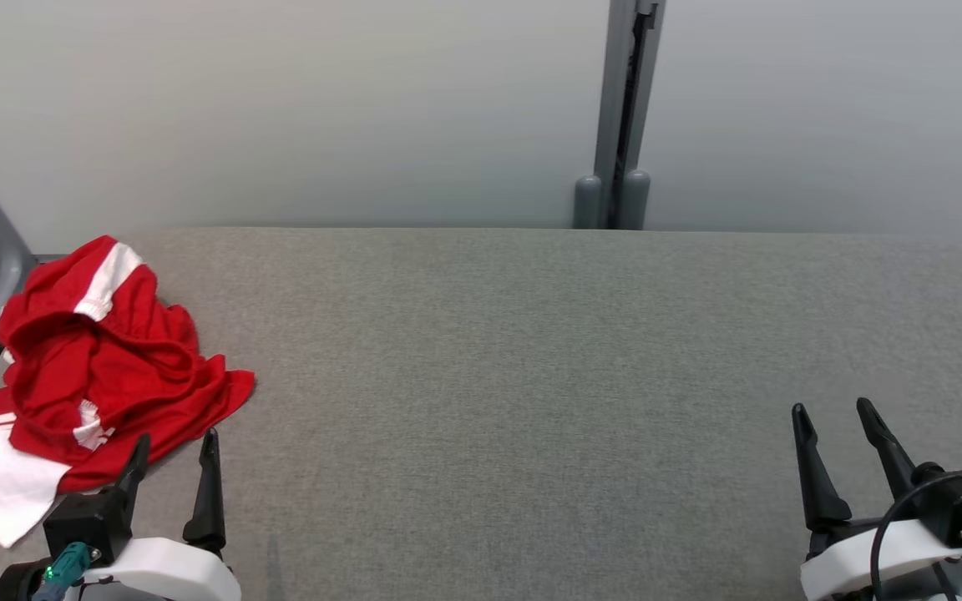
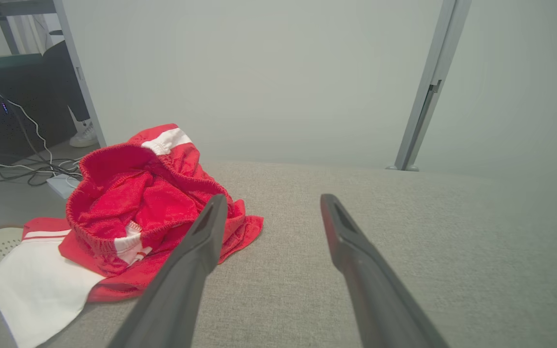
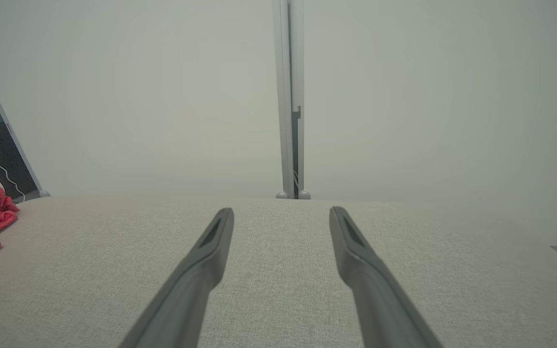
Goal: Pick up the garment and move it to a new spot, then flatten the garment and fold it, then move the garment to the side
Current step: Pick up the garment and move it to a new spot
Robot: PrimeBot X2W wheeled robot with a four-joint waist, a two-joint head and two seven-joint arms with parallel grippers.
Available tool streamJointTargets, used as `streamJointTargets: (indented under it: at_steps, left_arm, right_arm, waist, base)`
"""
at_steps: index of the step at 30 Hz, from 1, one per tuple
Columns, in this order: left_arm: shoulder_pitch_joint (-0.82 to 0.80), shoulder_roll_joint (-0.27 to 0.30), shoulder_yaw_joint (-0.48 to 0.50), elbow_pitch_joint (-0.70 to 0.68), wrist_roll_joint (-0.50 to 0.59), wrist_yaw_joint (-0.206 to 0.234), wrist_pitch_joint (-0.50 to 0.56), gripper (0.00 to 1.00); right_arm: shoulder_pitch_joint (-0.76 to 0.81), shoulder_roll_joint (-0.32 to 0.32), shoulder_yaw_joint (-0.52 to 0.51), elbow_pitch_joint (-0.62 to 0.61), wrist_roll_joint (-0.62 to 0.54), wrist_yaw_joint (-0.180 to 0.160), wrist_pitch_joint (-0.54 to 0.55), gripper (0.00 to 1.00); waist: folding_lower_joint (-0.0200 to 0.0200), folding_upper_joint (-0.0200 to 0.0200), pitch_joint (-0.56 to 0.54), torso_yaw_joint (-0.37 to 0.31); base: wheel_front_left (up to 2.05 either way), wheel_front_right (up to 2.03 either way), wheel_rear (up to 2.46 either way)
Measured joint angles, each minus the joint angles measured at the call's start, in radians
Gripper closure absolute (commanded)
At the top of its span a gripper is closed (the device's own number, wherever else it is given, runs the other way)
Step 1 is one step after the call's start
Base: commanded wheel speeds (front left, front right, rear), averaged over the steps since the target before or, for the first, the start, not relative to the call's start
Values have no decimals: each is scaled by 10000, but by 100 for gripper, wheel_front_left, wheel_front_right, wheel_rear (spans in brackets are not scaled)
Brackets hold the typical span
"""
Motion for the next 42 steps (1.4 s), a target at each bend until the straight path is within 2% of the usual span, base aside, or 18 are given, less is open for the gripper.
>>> streamJointTargets:
  at_steps: [15,25,31,42]
  left_arm:
    - [-5,380,360,-215,-263,232,31,0]
    - [210,499,477,-474,-430,326,176,0]
    - [292,518,531,-629,-499,424,148,0]
    - [390,483,510,-817,-587,560,117,0]
  right_arm:
    - [-52,343,938,-176,318,0,-2,0]
    - [-64,441,1179,-247,370,0,0,0]
    - [-207,476,1331,-226,345,2,0,0]
    - [-334,416,1358,-132,322,2,-2,0]
  waist:
    - [0,0,-64,2320]
    - [-1,0,-142,3850]
    - [0,0,-60,4130]
    - [0,0,-29,4148]
  base:
    - [0,0,0]
    - [0,0,0]
    - [0,0,0]
    - [0,0,0]
